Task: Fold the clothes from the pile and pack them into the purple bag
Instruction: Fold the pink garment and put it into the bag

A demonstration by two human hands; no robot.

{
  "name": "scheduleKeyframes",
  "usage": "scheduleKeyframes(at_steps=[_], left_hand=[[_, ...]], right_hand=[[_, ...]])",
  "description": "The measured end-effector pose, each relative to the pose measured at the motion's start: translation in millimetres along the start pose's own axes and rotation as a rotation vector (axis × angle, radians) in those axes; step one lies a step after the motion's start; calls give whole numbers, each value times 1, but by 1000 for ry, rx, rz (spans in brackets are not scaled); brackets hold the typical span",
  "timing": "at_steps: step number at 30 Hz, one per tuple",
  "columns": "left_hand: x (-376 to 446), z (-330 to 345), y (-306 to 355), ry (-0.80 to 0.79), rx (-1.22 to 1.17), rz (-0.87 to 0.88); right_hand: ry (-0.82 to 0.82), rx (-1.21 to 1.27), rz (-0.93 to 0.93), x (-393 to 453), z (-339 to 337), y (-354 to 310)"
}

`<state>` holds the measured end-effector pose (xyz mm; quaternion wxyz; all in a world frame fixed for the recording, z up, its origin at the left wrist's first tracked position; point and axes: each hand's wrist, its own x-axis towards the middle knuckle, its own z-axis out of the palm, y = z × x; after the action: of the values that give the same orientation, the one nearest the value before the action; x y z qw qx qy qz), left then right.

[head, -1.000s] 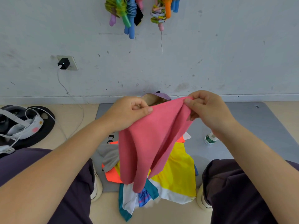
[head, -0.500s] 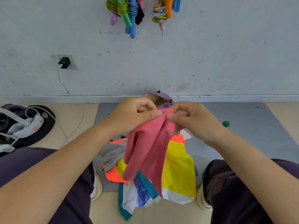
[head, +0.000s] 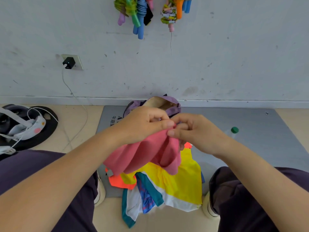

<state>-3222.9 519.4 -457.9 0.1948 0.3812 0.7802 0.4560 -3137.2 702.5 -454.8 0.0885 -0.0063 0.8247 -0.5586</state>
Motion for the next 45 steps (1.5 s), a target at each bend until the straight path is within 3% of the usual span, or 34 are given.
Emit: scheduleKeyframes(at_steps=[5, 8, 10, 16, 21, 24, 27, 36, 38, 43, 45], left_hand=[[-1, -18, -4, 43, 71, -83], [-1, -34, -13, 97, 541, -153], [-1, -37, -15, 100, 732, -178], [-6, -19, -5, -80, 230, -67], [-9, -11, 5, -191, -6, -25], [-9, -13, 3, -186, -3, -23], [-6, -16, -3, -46, 36, 3], [-4, -21, -7, 45, -141, -199], [-2, -21, -9, 113, -198, -254], [2, -12, -9, 187, -404, -308], [2, -9, -7, 154, -471, -303]], right_hand=[[216, 90, 27, 2, -15, -1], [351, 75, 39, 2, -29, 3], [334, -8, 69, 2, -33, 6], [25, -185, 16, -4, -23, 1], [-164, -19, -15, -8, -6, -8], [-118, -43, 28, -5, -5, -7], [-69, -24, 53, -5, -9, -7], [67, -16, 76, -4, -12, -6], [39, 82, 92, -5, -12, -7], [-209, 306, 38, -8, -13, -11], [-127, 256, 2, -7, -11, -13]])
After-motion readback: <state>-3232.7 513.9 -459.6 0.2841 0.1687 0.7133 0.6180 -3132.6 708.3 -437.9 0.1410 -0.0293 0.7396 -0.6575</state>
